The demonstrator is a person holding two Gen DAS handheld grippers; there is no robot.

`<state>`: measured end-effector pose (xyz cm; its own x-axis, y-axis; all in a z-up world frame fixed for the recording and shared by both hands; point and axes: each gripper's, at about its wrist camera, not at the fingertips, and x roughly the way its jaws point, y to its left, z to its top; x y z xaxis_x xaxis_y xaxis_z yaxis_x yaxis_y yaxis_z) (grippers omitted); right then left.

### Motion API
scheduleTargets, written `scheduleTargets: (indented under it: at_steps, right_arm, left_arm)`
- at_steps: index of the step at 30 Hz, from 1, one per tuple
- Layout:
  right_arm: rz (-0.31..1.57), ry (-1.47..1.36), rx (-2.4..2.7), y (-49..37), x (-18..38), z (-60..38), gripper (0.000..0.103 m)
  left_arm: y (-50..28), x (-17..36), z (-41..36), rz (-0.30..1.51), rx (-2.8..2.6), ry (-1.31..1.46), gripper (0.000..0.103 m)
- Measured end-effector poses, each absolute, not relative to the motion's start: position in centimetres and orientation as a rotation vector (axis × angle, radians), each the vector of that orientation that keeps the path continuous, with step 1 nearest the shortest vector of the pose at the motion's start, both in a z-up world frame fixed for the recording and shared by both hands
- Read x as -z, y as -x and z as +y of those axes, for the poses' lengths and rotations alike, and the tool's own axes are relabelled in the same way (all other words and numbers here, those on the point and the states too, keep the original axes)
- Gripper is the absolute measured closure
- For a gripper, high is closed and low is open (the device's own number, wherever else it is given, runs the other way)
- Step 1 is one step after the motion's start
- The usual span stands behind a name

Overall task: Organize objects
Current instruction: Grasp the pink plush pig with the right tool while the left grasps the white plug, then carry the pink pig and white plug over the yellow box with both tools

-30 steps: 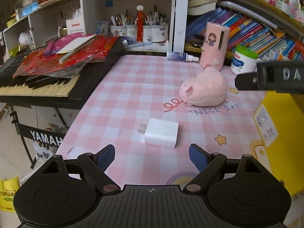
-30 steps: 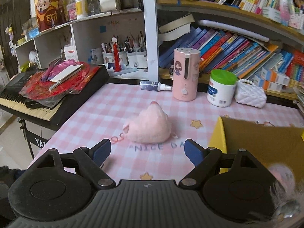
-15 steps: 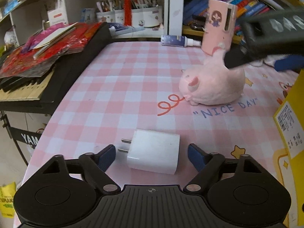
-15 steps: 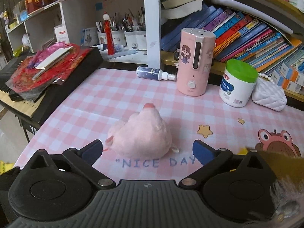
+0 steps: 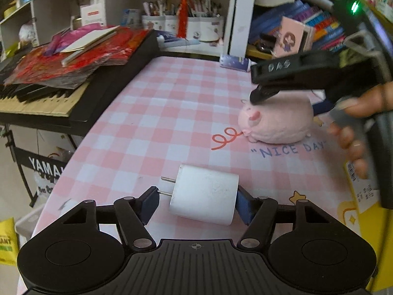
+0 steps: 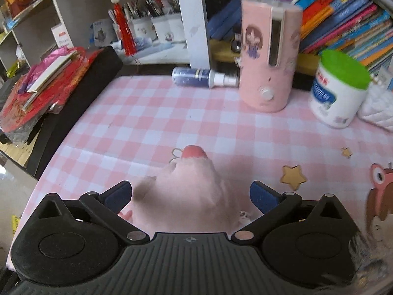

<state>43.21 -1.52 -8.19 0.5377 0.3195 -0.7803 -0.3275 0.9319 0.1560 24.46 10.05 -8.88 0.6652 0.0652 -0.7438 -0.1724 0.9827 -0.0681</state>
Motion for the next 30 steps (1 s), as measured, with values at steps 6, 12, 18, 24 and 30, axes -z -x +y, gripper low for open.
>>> scheduleTargets:
  at_steps: [6, 12, 18, 24, 30]
  right_arm:
    - [0.973, -0.097, -0.419, -44.2, 9.9, -1.4, 0.014]
    - [0.907, -0.086, -0.427, -42.4, 7.7, -1.8, 0.042]
    - [0.800, -0.082, -0.436, -37.6, 3.8, -3.1, 0.043]
    - [0.764, -0.062, -0.449, -31.8, 1.8, -4.7, 0.043]
    - [0.729, 0.011, -0.462, -25.1, 1.6, -5.5, 0.043]
  left_arm:
    - [-23.0, 7.9, 10.8, 0.816, -0.167, 0.170, 0.038]
    - [-21.3, 6.6, 11.7, 0.777, -0.187, 0.196, 0.038]
    - [-18.8, 4.9, 12.4, 0.734, -0.194, 0.216, 0.038]
    - [-15.1, 3.4, 13.0, 0.711, -0.187, 0.229, 0.038]
    - [-11.2, 2.6, 13.3, 0.698, -0.154, 0.235, 0.038]
